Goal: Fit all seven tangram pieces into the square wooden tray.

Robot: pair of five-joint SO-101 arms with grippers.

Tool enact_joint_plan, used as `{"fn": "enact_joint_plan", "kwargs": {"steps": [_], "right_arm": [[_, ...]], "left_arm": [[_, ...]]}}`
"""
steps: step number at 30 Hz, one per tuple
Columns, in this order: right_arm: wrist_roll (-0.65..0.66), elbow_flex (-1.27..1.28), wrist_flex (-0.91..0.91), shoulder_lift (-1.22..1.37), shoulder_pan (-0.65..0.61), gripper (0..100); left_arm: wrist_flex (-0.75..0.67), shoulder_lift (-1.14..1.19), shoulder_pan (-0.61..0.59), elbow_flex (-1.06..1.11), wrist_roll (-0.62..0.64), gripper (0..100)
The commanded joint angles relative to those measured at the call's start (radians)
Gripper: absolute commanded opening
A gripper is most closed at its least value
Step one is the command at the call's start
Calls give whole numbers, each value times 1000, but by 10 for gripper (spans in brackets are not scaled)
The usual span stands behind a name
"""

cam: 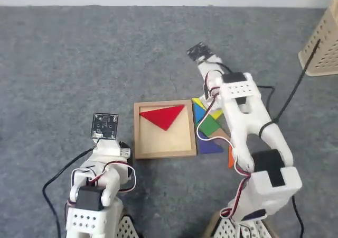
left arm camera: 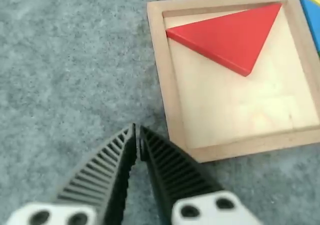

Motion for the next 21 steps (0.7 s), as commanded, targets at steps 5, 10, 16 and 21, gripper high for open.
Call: {"fn": "enact_joint_plan", "kwargs": {"steps": [5,10,16,21], "right_arm": [[249,-68,64,44,2,210],[259,-69,-2,148,12,210],[259,-71,-39,197,8,210],[255,-72,-31,191,13,207]], "left_arm": [[-28,-15,-2,-8,-2,13],[-28,-15,-2,-8,-2,13],[-28,-15,-2,-8,-2,13],[-28,-15,-2,-8,-2,13]]}}
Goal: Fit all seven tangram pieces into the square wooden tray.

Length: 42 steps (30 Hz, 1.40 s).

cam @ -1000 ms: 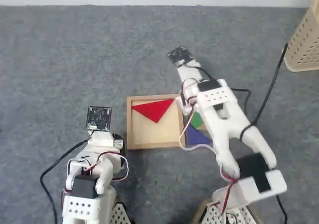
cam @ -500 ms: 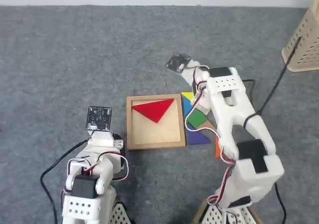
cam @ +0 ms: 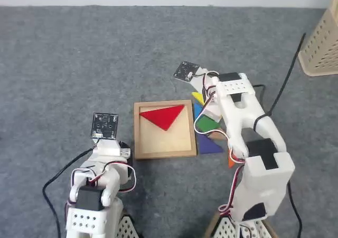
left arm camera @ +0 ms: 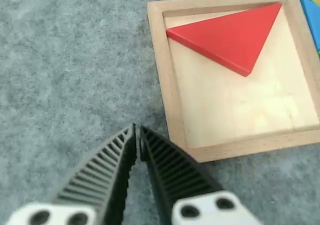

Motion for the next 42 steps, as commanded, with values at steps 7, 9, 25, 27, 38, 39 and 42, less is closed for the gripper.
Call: {"fn": "enact_joint_plan", "kwargs": {"steps": [7,9,25,27,38,39,42], "right_arm": [[-100,-63,54,-130,-13,209],[-100,-78,47,-168,-24,209],[-92,-189,7,21,-53,407],[-92,-212,10,59,-53,407],[-114,-242,56,157,-15,212],[-141,-242,68,156,-7,169],[-258,-242,90,148,13,81]], "left_arm": [[-28,-15,-2,-8,-2,13],[-28,-15,-2,-8,-2,13],[-28,-15,-2,-8,-2,13],[-28,-15,-2,-8,-2,13],[-28,-15,-2,-8,-2,13],[-28,-15,-2,-8,-2,13],[-28,-15,-2,-8,-2,13]]}}
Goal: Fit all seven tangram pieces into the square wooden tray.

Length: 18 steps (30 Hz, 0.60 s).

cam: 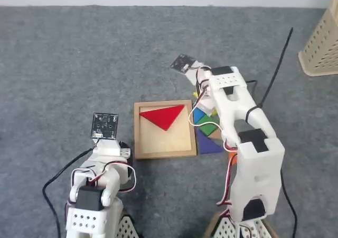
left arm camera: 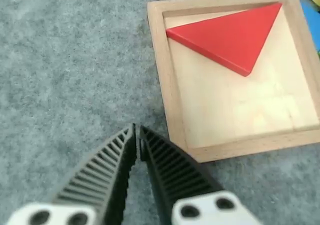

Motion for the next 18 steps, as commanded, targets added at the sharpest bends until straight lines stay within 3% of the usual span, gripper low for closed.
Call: {"fn": "enact_joint_plan", "kwargs": {"steps": [1,9,18], "right_arm": [[-140,-32,39,-15,47,72],[-493,-38,36,-19,193,72],[-552,-46,142,-196,251,72]], "left_arm": [[-28,-15,-2,-8,-2,13],[-28,-15,0,-8,-2,13],[-28,-15,-2,-8,-2,13]]}}
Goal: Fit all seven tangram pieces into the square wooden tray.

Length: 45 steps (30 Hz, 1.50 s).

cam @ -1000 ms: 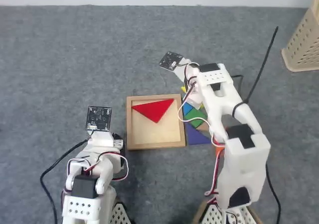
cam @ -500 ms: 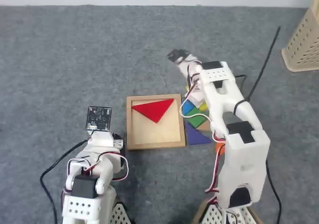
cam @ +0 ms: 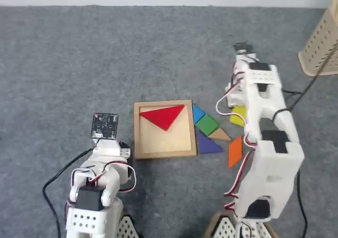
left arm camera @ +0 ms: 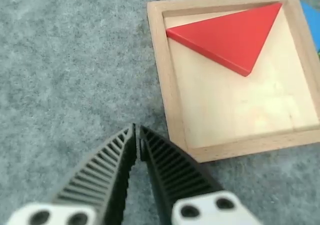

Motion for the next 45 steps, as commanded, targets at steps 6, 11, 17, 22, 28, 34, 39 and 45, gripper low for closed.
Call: {"fn": "enact_joint_plan", "kwargs": {"steps": [6,11,17,22,28,34,39,45], "right_arm": [[-15,-28,124,-214,8,55],[15,57,116,-295,-13,56],[51,152,122,-415,-65,224],[126,319,71,-506,-119,219],[175,448,-77,-513,-122,219],[206,453,-128,-381,-114,221],[227,417,-114,-311,-104,221],[226,384,-96,-274,-64,221]], "left_arm": [[-28,-15,-2,-8,-2,13],[-28,-15,-2,-8,-2,13],[-28,-15,-2,-8,-2,13],[-28,-15,-2,-8,-2,13],[-28,-15,-2,-8,-2,13],[-28,-15,-2,-8,-2,13],[-28,-15,-2,-8,-2,13],[-28,-15,-2,-8,-2,13]]}}
